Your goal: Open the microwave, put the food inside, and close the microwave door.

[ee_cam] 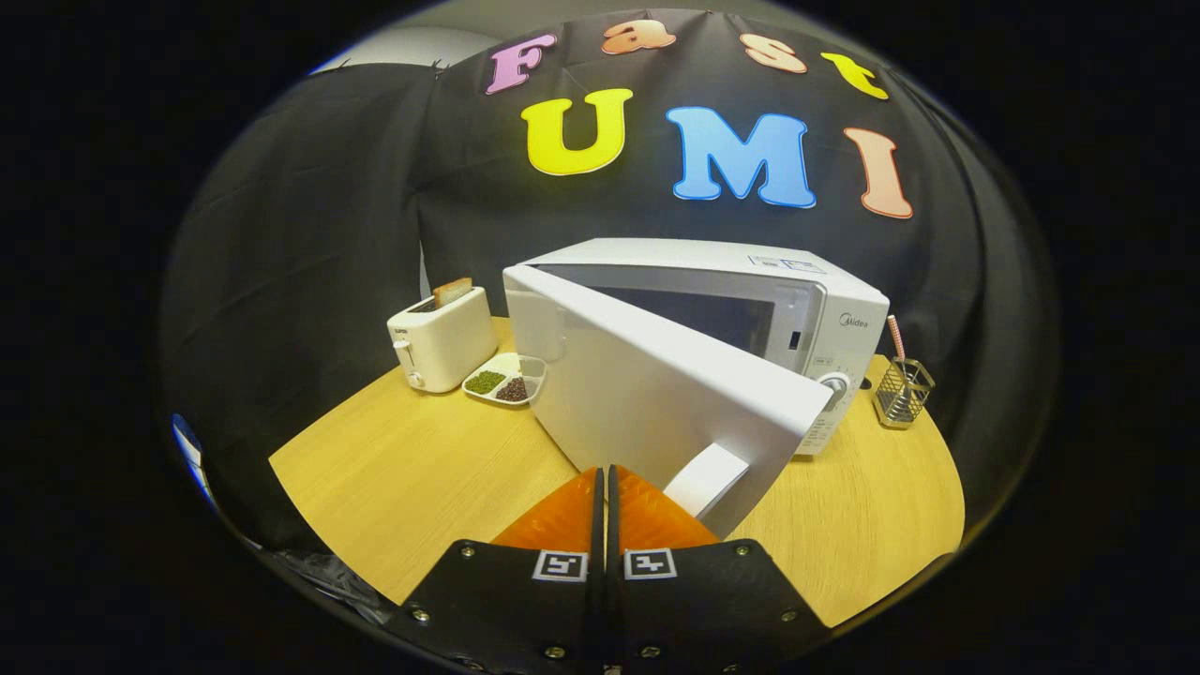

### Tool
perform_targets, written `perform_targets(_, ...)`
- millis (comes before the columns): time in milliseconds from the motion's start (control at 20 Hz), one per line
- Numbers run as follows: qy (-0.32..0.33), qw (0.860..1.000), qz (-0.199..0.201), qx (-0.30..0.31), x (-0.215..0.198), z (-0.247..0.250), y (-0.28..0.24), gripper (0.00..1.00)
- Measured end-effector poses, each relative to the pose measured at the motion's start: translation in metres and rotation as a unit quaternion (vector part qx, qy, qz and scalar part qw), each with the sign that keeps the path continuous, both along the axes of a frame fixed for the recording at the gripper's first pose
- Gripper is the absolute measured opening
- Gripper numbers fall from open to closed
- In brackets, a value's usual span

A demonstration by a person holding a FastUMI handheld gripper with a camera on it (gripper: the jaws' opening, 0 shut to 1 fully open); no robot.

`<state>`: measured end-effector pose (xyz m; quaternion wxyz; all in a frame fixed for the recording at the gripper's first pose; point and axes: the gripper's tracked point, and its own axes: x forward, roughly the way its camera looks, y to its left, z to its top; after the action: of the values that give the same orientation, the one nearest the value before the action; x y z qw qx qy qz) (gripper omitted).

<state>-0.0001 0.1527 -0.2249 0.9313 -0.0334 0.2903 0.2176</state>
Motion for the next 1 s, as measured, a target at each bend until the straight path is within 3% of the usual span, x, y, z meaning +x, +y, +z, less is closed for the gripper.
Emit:
perform_targets(500,0.0,1.0,-0.016,-0.009,0.048,-0.014,-0.024,0.0)
perform_targets(1000,-0.01,0.998,-0.057,-0.01,0.113,-0.022,-0.044,0.0)
